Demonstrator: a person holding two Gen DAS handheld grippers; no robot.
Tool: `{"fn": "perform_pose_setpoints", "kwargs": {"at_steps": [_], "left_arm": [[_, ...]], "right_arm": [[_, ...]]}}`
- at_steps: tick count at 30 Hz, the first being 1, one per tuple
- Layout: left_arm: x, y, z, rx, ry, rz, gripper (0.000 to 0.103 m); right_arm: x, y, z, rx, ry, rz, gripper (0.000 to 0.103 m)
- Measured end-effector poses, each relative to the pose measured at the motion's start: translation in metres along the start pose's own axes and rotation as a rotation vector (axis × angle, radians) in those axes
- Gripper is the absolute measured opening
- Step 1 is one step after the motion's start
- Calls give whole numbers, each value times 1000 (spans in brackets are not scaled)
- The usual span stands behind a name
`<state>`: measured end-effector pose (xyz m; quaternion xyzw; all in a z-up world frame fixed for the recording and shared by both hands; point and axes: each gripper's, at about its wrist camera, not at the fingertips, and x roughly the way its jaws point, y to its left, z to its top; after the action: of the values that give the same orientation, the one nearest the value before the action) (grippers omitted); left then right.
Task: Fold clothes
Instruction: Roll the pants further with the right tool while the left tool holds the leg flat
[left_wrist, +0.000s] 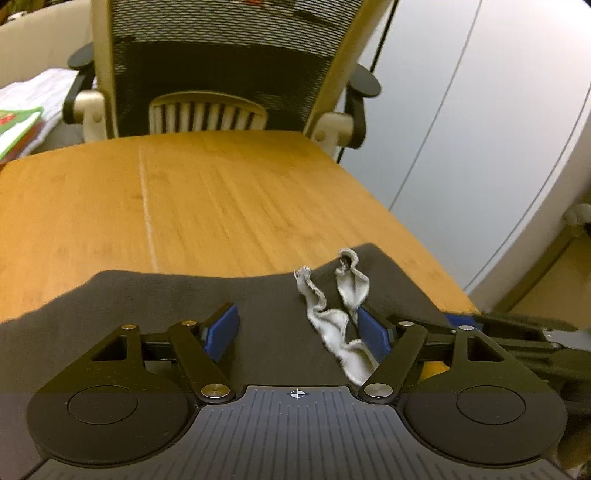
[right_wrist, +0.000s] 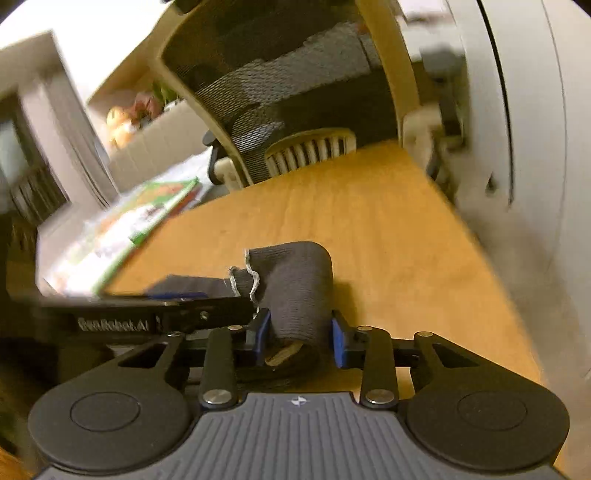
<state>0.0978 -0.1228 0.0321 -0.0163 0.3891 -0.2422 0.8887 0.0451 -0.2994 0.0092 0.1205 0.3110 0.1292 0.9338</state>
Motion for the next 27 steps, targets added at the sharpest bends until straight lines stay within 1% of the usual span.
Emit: {"fn": "perform_pose_setpoints", "kwargs": {"at_steps": [1,2,4,7,9,11,13,15,16,17,18,19,20,21,22,23,25,26,27], "left_arm": [[0,-1,0,4,2,12,74],[-1,0,0,-1,3,16,76],[-3,4,2,-24,6,16,77],[-14,13,10,-65,-16,17,76],[-21,16,21,-93,-33,-4,73],[-24,11,29,-94,-36,-49,71],[-23,2,35,-83,-32,-87,68],[-15,-7,33,-62,-13,-86,66],[-10,-10,31,-57,0,-78,65],[-5,-9,29,-60,10,-71,70],[-2,-7,28,-71,16,-73,71],[1,-3,26,-85,22,-79,75],[2,0,26,-91,24,-77,76],[2,2,25,-90,24,-68,76],[3,5,24,-89,26,-54,76],[4,8,22,-90,31,-35,76],[7,15,18,-95,40,-8,76],[9,18,15,-104,43,-6,76],[9,20,13,-105,43,-4,76]], "right_arm": [[-1,6,-1,-55,-12,-32,33],[-2,12,-2,-109,-23,-63,33],[-5,24,-4,-218,-46,-126,34],[-4,45,-11,-401,-78,-200,34],[-3,61,-16,-532,-94,-236,34],[-1,73,-22,-639,-99,-267,34],[2,82,-28,-728,-106,-290,34],[3,87,-32,-775,-115,-300,34],[3,88,-32,-782,-118,-300,34],[2,88,-32,-778,-118,-294,34],[0,86,-31,-761,-112,-279,35],[-4,81,-28,-722,-104,-246,39],[-8,76,-24,-682,-97,-212,40],[-12,68,-18,-613,-91,-161,44],[-17,60,-12,-543,-85,-109,51],[-22,52,-5,-472,-78,-56,54],[-28,39,4,-356,-87,-16,55],[-31,33,8,-299,-91,4,55],[-30,30,10,-273,-93,4,55]]}}
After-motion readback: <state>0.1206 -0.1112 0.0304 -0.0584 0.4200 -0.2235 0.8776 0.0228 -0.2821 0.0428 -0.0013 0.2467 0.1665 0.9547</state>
